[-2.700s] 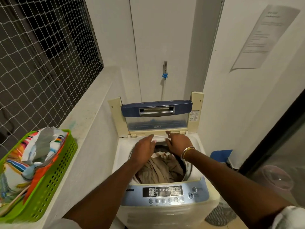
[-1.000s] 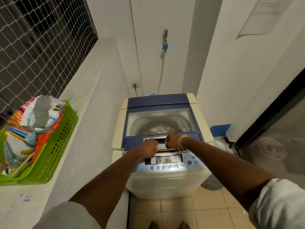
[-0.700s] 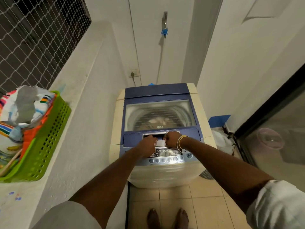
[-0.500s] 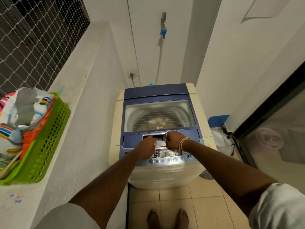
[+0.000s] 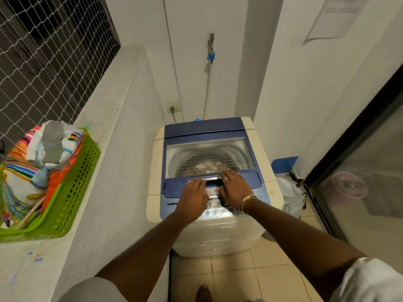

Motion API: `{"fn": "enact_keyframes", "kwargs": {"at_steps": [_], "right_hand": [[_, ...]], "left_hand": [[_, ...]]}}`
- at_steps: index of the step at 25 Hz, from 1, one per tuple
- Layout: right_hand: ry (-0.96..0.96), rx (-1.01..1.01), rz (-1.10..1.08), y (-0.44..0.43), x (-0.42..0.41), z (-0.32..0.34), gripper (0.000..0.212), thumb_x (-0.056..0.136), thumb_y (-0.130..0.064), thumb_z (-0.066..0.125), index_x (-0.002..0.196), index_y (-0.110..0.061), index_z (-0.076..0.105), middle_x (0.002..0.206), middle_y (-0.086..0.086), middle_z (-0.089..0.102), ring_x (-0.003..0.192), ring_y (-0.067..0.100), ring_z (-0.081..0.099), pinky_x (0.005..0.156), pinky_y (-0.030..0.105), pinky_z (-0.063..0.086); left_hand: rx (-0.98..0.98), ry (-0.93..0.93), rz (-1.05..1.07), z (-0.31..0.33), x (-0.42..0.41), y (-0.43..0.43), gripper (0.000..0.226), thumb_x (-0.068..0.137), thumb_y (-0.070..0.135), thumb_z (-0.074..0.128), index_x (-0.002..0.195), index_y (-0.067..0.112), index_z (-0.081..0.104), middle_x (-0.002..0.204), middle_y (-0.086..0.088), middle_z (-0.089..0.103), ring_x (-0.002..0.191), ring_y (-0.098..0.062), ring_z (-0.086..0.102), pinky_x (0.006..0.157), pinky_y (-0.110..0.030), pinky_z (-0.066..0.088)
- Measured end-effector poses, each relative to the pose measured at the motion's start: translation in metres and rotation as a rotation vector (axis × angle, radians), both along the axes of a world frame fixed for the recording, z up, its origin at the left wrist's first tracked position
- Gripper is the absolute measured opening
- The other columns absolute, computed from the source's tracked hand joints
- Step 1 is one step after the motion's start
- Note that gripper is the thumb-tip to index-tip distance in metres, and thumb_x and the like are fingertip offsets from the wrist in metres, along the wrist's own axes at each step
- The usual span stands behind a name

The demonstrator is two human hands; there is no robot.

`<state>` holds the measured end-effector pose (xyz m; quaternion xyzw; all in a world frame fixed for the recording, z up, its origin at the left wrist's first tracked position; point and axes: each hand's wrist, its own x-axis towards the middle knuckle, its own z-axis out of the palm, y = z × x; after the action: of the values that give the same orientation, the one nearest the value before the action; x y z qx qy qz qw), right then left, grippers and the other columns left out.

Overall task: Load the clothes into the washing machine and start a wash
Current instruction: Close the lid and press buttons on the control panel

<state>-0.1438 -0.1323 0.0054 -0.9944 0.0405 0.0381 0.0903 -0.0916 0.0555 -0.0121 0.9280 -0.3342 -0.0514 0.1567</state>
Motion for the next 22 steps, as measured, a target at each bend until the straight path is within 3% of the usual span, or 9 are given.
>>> {"fn": "enact_keyframes", "kwargs": {"at_steps": [5, 12, 22], "right_hand": [[0.016, 0.011, 0.013, 0.001, -0.030, 0.006, 0.068, 0.100, -0.051, 0.028, 0.154, -0.012, 0.016, 0.162, 0.008, 0.011, 0.150, 0.025, 0.006, 0.121, 0.047, 0.009], [-0.003, 0.043, 0.077, -0.007, -0.083, 0.002, 0.069, 0.100, -0.051, 0.028, 0.155, -0.011, 0.013, 0.163, 0.008, 0.008, 0.150, 0.024, 0.006, 0.121, 0.046, 0.011], [0.013, -0.036, 0.121, 0.022, -0.142, 0.010, 0.070, 0.100, -0.052, 0.025, 0.155, -0.012, 0.007, 0.163, 0.007, 0.001, 0.151, 0.025, -0.001, 0.121, 0.051, 0.007]], "left_hand": [[0.117, -0.055, -0.008, 0.012, -0.028, 0.001, 0.058, 0.104, 0.038, 0.035, 0.155, 0.012, 0.024, 0.162, -0.007, 0.022, 0.150, -0.024, 0.018, 0.123, -0.046, 0.016], [0.135, -0.027, 0.086, 0.010, -0.084, 0.000, 0.063, 0.104, 0.041, 0.034, 0.157, 0.013, 0.014, 0.165, -0.008, 0.009, 0.153, -0.026, 0.007, 0.122, -0.047, 0.007], [0.215, -0.029, 0.085, 0.020, -0.143, 0.015, 0.064, 0.103, 0.048, 0.020, 0.158, 0.017, 0.008, 0.166, -0.006, 0.001, 0.153, -0.022, -0.001, 0.116, -0.036, -0.011]]}}
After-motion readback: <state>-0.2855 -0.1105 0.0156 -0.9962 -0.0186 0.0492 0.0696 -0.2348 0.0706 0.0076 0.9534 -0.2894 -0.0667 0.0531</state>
